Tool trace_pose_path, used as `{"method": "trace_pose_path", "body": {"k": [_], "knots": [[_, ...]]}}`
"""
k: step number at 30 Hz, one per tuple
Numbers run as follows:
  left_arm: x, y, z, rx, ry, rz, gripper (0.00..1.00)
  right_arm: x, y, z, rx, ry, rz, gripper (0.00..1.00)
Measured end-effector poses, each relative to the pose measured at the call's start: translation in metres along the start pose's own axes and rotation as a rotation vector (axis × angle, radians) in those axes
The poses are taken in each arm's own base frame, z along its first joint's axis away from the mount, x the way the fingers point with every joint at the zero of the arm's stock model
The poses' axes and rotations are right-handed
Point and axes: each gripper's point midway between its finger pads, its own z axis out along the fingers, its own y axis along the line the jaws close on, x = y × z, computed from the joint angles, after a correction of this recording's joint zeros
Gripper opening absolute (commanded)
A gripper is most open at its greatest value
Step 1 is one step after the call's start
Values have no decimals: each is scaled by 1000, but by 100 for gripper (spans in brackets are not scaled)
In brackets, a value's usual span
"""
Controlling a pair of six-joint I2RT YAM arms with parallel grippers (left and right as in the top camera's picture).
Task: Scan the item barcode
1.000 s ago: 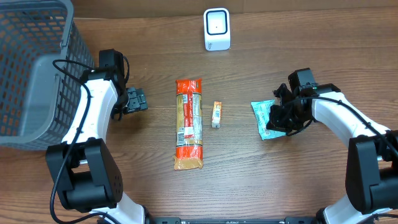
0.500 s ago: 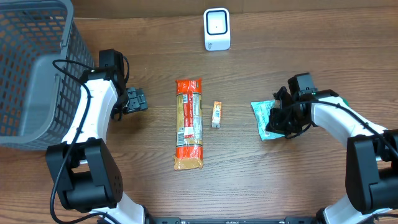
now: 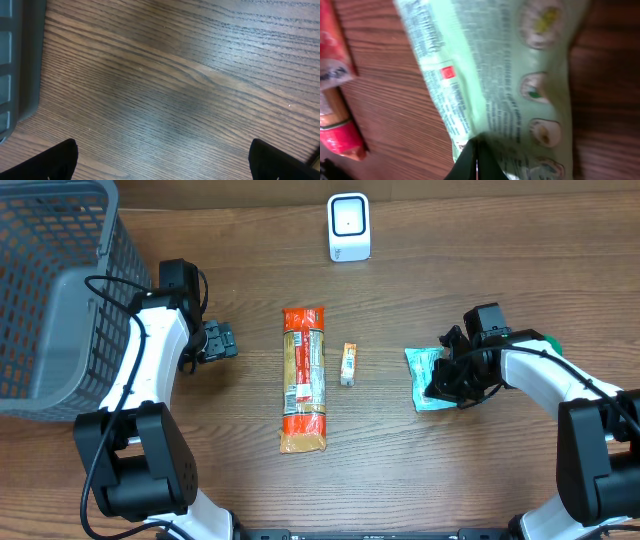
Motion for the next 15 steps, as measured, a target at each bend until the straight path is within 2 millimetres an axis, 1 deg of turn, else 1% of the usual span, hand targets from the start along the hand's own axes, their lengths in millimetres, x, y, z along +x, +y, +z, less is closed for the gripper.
{"method": "trace_pose_path", "body": {"k": [4, 7, 11, 15], "knots": [[0, 0, 0, 0, 0, 0, 100, 0, 10, -6, -35, 22, 14, 4], [0, 0, 0, 0, 0, 0, 100, -3, 17, -13, -47, 26, 14, 4], [0, 0, 0, 0, 0, 0, 100, 0, 16, -14, -34, 42, 25, 4], [0, 0, 0, 0, 0, 0, 100, -1, 15, -14, -33, 36, 22, 4]]}}
